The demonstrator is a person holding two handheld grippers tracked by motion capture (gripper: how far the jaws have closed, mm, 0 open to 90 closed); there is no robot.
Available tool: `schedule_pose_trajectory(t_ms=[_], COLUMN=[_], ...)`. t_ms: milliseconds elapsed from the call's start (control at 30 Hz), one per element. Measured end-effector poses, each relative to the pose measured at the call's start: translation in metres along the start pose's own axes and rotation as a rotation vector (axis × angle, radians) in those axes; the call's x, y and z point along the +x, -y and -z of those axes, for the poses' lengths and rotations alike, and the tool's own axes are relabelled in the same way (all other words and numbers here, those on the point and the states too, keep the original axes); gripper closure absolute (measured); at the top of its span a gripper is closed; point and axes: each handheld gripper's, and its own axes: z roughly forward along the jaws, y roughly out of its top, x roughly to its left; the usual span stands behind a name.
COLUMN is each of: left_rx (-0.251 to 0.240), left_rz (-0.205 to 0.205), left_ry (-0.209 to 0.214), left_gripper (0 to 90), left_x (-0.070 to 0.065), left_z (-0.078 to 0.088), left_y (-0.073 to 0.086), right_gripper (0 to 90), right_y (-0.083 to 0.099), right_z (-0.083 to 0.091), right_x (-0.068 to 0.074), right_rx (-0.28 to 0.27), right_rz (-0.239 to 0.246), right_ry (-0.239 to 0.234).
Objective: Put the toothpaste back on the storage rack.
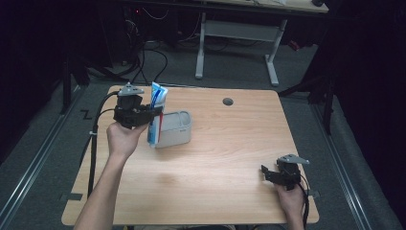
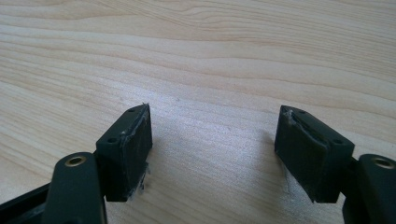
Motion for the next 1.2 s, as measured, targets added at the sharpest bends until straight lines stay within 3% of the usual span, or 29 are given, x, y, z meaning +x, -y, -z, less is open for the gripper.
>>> schedule_pose_trajectory(t_ms=[167, 267, 567, 633, 700, 800, 1200], left_rx=[0.001, -0.016, -0.042, -0.054, -0.108, -0.126, -0.113], left_rz=[-0.023, -0.025, -0.031, -0.034, -0.026, -0.004, -0.034], left_ry=[-0.009, 0.006, -0.009, -0.012, -0.034, -0.029, -0.063], left_gripper=[73.7, 73.7, 73.9, 73.8, 73.9, 73.9, 73.8], left_x=[-0.005, -0.007, -0.006, -0.007, -0.007, -0.005, -0.003], left_z=[-0.009, -0.015, -0.031, -0.033, -0.038, -0.042, -0.064], left_y=[-0.011, -0.017, -0.031, -0.034, -0.037, -0.039, -0.037], right_gripper=[27.5, 27.5, 27.5, 27.5, 27.6, 27.5, 27.5], right_y=[0.0, 0.0, 0.0, 0.0, 0.0, 0.0, 0.0], right_z=[0.0, 0.0, 0.0, 0.0, 0.0, 0.0, 0.0], right_x=[0.0, 0.0, 0.0, 0.0, 0.0, 0.0, 0.0], right_rx=[0.001, 0.001, 0.001, 0.001, 0.001, 0.001, 0.001], right_rz=[0.0, 0.001, 0.0, -0.001, -0.002, 0.0, -0.002], right_ry=[-0.003, -0.003, 0.002, 0.002, 0.002, 0.002, 0.002])
